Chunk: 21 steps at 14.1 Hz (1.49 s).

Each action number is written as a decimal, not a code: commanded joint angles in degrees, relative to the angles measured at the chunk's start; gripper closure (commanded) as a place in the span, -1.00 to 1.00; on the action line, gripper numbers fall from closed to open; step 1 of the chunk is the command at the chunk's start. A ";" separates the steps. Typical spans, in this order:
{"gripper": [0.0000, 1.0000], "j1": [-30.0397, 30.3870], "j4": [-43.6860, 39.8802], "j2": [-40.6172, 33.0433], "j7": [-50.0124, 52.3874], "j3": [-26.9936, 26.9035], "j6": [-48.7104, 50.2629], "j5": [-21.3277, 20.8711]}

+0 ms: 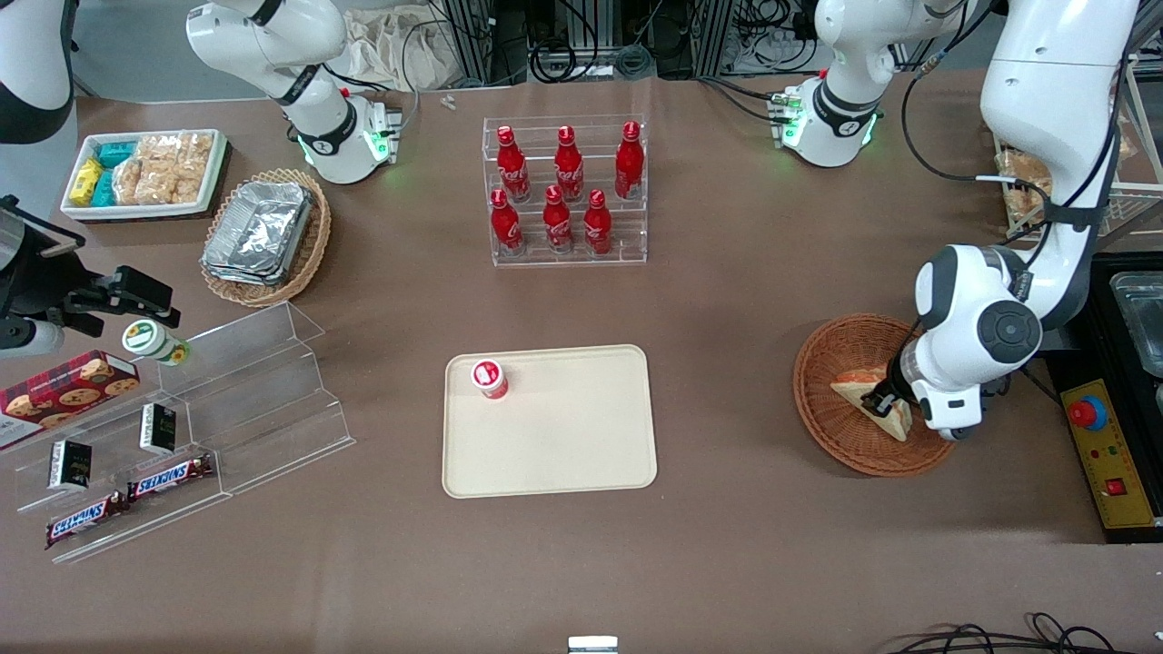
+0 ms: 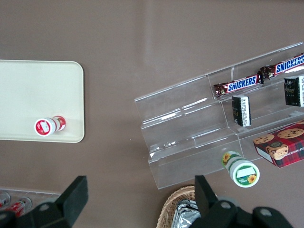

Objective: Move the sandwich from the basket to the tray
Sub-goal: 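Close the left gripper on the triangular sandwich and lift it, then carry the held sandwich over to the cream tray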

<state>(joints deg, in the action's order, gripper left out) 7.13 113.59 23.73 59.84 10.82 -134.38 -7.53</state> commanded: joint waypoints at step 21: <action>1.00 -15.99 -34.92 10.26 -9.92 18.89 23.47 -4.51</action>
<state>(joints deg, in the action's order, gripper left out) -6.01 81.91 28.04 52.74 29.88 -109.26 -10.31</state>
